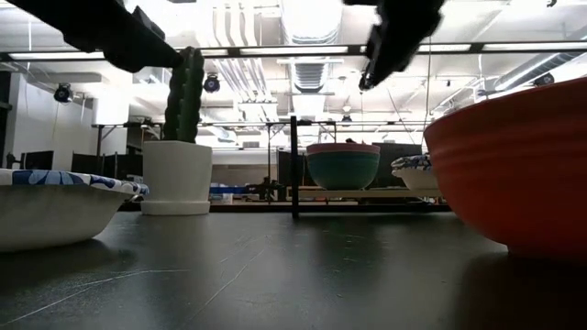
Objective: Place and stack bowls onto a shelf
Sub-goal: Stack the orange bowl on top of the pink bowl on the shelf
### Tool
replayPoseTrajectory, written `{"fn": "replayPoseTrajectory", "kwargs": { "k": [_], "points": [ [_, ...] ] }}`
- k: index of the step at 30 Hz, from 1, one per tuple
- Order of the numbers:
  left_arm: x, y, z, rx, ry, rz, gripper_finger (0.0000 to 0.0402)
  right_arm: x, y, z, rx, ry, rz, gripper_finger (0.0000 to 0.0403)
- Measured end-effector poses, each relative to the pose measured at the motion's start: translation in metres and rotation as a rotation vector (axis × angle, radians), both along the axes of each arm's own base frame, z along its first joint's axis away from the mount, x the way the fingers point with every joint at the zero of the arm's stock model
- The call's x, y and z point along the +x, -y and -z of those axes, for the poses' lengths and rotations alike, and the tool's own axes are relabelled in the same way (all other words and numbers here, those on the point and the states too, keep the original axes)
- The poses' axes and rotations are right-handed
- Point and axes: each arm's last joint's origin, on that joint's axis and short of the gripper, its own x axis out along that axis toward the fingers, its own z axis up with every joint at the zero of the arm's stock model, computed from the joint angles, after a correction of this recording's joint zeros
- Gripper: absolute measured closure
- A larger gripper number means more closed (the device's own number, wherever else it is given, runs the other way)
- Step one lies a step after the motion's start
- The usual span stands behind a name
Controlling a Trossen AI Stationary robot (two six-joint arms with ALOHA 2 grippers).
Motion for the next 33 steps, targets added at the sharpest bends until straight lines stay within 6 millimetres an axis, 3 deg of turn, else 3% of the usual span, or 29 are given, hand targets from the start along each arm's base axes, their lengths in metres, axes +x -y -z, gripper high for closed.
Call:
{"fn": "replayPoseTrajectory", "kwargs": {
  "k": [6, 13, 26, 33],
  "points": [
    [-0.019, -0.013, 0.0, -0.036, 0.068, -0.004, 0.0325, 0.021, 0.003, -0.005, -0.052, 0.023, -0.075, 0.032],
    [-0.031, -0.029, 0.007, -0.053, 0.129, -0.032, 0.0325, 0.032, 0.001, -0.003, -0.073, -0.018, -0.115, 0.0286],
    [-0.028, -0.044, 0.009, -0.06, 0.204, -0.096, 0.0325, 0.021, 0.0, -0.001, -0.023, -0.083, -0.139, 0.0282],
    [-0.027, -0.046, 0.008, -0.037, 0.213, -0.1, 0.0325, 0.011, -0.015, 0.019, 0.121, -0.192, -0.129, 0.0295]
  ]
}}
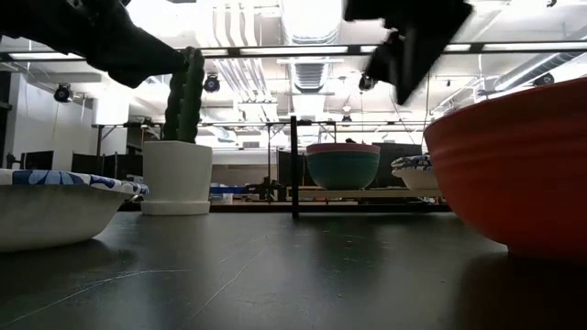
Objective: Place and stack bowls onto a shelf
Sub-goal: Stack the orange bowl on top of the pink bowl on the shelf
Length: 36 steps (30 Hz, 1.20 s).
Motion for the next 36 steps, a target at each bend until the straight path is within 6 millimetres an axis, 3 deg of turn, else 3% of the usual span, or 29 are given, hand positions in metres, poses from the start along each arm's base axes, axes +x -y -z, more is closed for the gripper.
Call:
{"fn": "replayPoseTrajectory", "kwargs": {
  "k": [7, 18, 36],
  "points": [
    [0.0, 0.0, 0.001, 0.003, -0.008, 0.001, 0.0325, -0.019, -0.016, 0.014, -0.013, -0.172, 0.028, 0.0306],
    [0.002, 0.001, 0.004, 0.02, -0.024, 0.002, 0.0325, -0.022, -0.039, 0.026, 0.01, -0.115, -0.021, 0.033],
    [0.004, 0.001, 0.006, 0.023, -0.036, 0.001, 0.0325, -0.025, -0.037, 0.077, -0.028, -0.126, 0.042, 0.0326]
  ]
}}
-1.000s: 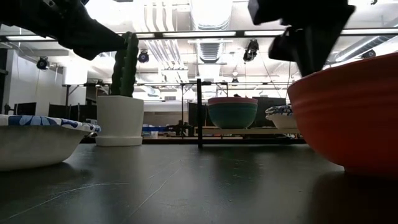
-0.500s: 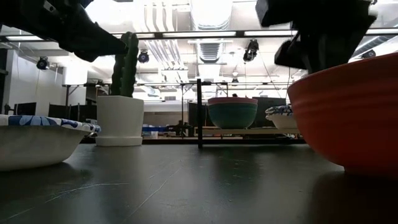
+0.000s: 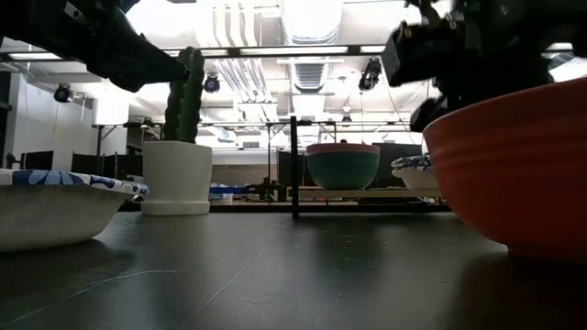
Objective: Place and stack bowls onto a shelf
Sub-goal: Stack the orange bowl on top of the pink bowl on the shelf
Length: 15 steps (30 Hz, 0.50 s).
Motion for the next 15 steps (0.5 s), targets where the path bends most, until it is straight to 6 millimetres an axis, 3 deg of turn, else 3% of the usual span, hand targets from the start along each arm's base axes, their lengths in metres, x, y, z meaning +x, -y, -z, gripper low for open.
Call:
{"fn": "replayPoseTrajectory", "kwargs": {
  "k": [3, 7, 12, 15],
  "points": [
    [0.0, 0.0, 0.0, 0.001, 0.0, 0.0, 0.0325, -0.002, 0.0, 0.005, 0.001, -0.025, -0.002, 0.0334],
    [0.0, 0.0, 0.0, -0.001, 0.002, 0.0, 0.0325, 0.001, 0.008, -0.004, 0.015, -0.024, 0.013, 0.0384],
    [0.0, 0.0, -0.001, -0.006, 0.007, -0.003, 0.0325, 0.011, 0.029, -0.041, 0.044, 0.01, 0.053, 0.0394],
    [0.0, 0.0, -0.001, -0.005, 0.007, -0.004, 0.0325, 0.017, 0.055, -0.072, 0.04, 0.024, 0.118, 0.0394]
  ]
}}
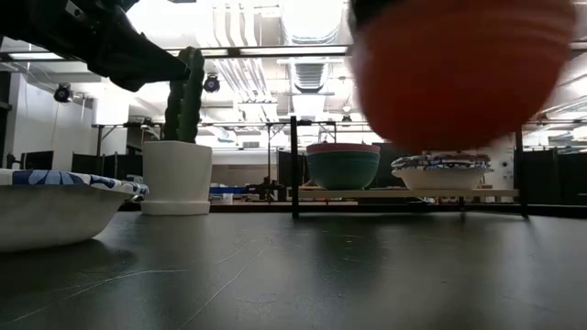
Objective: Place and stack bowls onto a shelf
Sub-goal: Stack the orange bowl on top of the pink bowl on the shelf
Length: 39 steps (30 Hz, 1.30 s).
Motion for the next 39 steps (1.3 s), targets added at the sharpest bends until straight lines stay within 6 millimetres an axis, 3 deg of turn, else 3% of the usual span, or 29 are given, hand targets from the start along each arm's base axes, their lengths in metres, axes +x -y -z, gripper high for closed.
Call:
{"fn": "replayPoseTrajectory", "kwargs": {
  "k": [5, 9, 14, 18, 21, 25, 34, 39],
  "points": [
    [0.0, 0.0, 0.0, 0.006, -0.002, 0.001, 0.0325, 0.002, 0.068, -0.058, -0.01, 0.035, 0.185, 0.0394],
    [0.0, 0.0, 0.0, 0.007, -0.003, 0.001, 0.0325, -0.011, 0.138, -0.089, -0.034, 0.078, 0.361, 0.0394],
    [0.0, 0.0, 0.0, 0.002, -0.004, -0.001, 0.0325, -0.044, 0.224, -0.102, -0.081, 0.142, 0.607, 0.0394],
    [0.0, 0.0, 0.0, 0.002, -0.005, -0.001, 0.0325, -0.071, 0.275, -0.097, -0.111, 0.165, 0.754, 0.0394],
    [0.0, 0.0, 0.0, 0.002, -0.004, -0.002, 0.0325, -0.075, 0.293, -0.091, -0.086, 0.196, 0.763, 0.0394],
    [0.0, 0.0, 0.0, 0.002, -0.004, -0.002, 0.0325, -0.065, 0.304, -0.08, -0.087, 0.215, 0.749, 0.0394],
    [0.0, 0.0, 0.0, -0.013, -0.002, -0.006, 0.0325, -0.05, 0.32, -0.055, -0.077, 0.162, 0.738, 0.0391],
    [0.0, 0.0, 0.0, -0.013, -0.002, -0.006, 0.0325, -0.045, 0.325, -0.045, -0.075, 0.148, 0.739, 0.0361]
  ]
}}
